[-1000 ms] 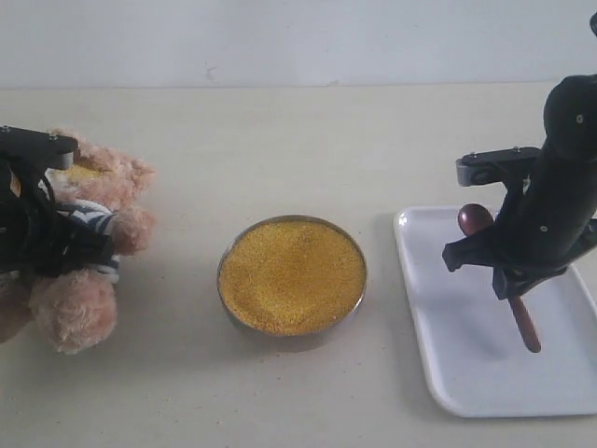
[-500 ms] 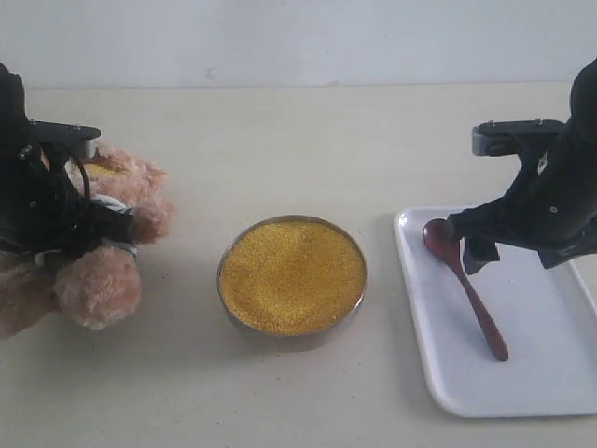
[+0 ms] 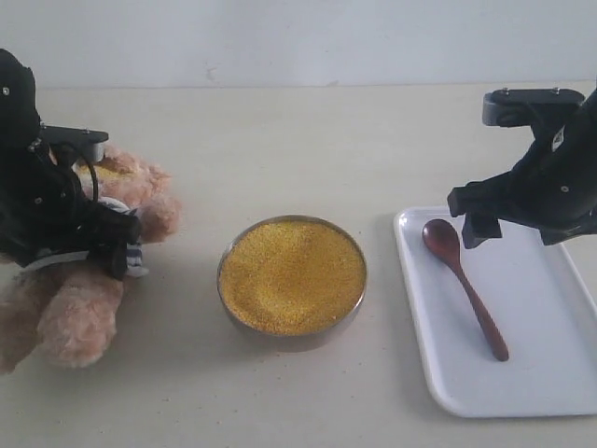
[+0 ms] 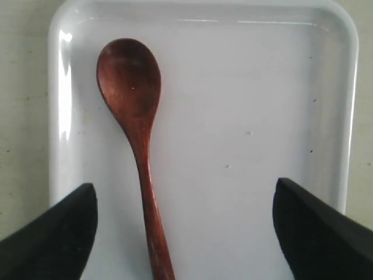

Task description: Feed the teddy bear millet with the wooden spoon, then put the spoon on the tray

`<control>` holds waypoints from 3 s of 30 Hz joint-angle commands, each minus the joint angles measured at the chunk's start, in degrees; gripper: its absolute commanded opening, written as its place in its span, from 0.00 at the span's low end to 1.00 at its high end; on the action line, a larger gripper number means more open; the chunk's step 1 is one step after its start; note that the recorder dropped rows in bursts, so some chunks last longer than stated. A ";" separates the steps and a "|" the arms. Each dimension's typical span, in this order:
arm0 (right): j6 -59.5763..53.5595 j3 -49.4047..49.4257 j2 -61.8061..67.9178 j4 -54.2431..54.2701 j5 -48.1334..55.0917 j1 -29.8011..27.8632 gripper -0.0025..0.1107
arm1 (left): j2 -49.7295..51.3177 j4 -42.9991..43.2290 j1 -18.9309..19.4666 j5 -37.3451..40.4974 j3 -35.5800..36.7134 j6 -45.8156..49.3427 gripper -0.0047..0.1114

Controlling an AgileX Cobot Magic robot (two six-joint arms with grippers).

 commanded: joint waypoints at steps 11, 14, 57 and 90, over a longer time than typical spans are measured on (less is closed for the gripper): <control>0.01 0.24 -7.92 0.96 -0.26 0.09 0.58 | -14.98 -3.56 -0.07 2.03 -0.21 0.17 0.84; 0.01 0.33 -11.69 1.42 -0.35 0.09 0.45 | -18.79 -3.43 -0.07 1.93 -0.21 0.17 0.75; 1.36 35.59 -87.92 4.32 -25.79 0.09 0.02 | -102.38 -1.49 -0.07 -22.45 35.65 -3.91 0.07; 1.36 35.59 -87.92 4.30 -25.89 0.09 0.02 | -102.38 -1.52 20.54 -35.12 57.17 0.75 0.07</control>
